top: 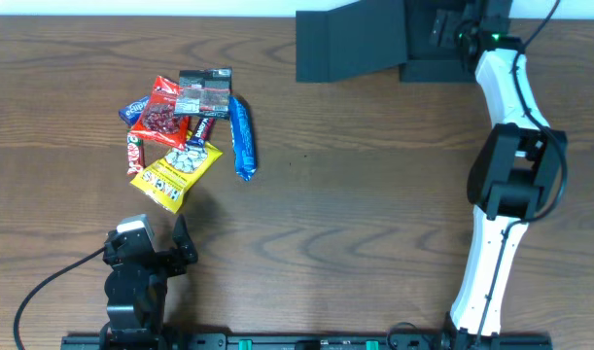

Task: Pack container
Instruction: 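Move the right gripper up to the black box's far edge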

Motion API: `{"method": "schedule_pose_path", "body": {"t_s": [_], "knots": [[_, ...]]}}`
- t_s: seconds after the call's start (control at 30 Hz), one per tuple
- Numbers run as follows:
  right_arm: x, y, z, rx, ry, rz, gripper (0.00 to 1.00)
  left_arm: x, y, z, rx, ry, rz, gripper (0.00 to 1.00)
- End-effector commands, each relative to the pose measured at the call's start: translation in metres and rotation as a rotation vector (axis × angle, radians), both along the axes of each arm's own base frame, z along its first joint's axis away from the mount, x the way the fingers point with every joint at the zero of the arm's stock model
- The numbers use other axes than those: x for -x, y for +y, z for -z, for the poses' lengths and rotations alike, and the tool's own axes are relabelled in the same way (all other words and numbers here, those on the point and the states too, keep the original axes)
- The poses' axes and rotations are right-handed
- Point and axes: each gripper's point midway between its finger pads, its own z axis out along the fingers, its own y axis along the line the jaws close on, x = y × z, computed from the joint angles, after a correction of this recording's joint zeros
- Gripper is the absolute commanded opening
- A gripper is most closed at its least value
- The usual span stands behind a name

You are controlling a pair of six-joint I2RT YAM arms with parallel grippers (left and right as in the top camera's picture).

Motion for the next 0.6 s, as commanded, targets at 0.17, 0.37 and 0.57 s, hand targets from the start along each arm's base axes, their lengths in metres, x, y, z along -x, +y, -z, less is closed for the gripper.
{"method": "schedule_pose_path", "body": {"t_s": [0.17, 0.37, 0.57], "knots": [[0.019, 0.002, 0.030, 0.075, 0.142, -0.040, 0.85, 0.000, 0.002, 0.008, -0.007, 0.014, -0.013, 0.95], [0.057, 0.021, 0.056, 0.094, 0.338, -0.113, 0.85, 0.001, 0.002, 0.008, -0.007, 0.014, -0.013, 0.95], [0.091, 0.047, 0.063, 0.085, 0.490, -0.164, 0.88, 0.000, 0.002, 0.008, -0.007, 0.014, -0.013, 0.95]]}}
